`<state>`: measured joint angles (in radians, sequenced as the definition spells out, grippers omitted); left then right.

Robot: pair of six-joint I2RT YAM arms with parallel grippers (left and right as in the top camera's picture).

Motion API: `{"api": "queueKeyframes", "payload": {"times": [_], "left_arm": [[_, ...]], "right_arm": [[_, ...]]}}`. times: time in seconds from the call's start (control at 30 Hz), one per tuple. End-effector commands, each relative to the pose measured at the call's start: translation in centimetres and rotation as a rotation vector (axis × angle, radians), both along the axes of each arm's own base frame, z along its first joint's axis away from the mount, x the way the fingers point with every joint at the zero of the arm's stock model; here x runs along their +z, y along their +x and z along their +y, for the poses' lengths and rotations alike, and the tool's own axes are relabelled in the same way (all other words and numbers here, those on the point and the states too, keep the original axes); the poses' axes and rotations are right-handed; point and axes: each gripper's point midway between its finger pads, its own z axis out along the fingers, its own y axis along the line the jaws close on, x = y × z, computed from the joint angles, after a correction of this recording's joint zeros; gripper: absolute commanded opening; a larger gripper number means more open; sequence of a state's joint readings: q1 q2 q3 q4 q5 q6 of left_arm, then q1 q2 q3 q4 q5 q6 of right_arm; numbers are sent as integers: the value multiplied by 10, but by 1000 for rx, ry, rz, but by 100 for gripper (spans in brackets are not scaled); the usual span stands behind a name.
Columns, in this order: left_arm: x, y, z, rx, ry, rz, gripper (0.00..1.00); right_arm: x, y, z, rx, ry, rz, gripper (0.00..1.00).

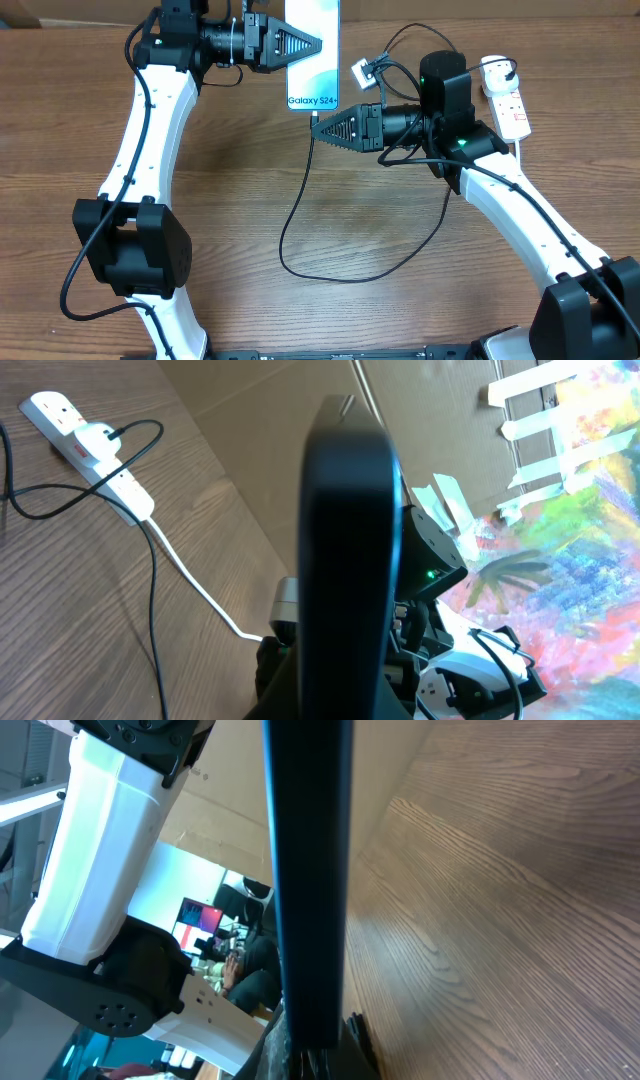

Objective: Plug charger to phone and switch on socket

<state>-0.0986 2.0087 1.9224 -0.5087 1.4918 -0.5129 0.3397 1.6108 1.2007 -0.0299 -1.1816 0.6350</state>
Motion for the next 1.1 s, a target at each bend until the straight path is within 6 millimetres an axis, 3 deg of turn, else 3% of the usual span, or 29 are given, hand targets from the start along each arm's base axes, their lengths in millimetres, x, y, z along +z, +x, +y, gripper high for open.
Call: {"api": "queueKeyframes", "payload": {"times": [0.0, 1.07], "left_arm": [[27, -17, -2, -25, -18, -89, 4], [25, -19, -4, -31, -17, -78, 4]], "right_arm": [[4, -3, 3, 23, 10, -12, 4], [3, -3, 4, 24, 9, -10, 4]]}}
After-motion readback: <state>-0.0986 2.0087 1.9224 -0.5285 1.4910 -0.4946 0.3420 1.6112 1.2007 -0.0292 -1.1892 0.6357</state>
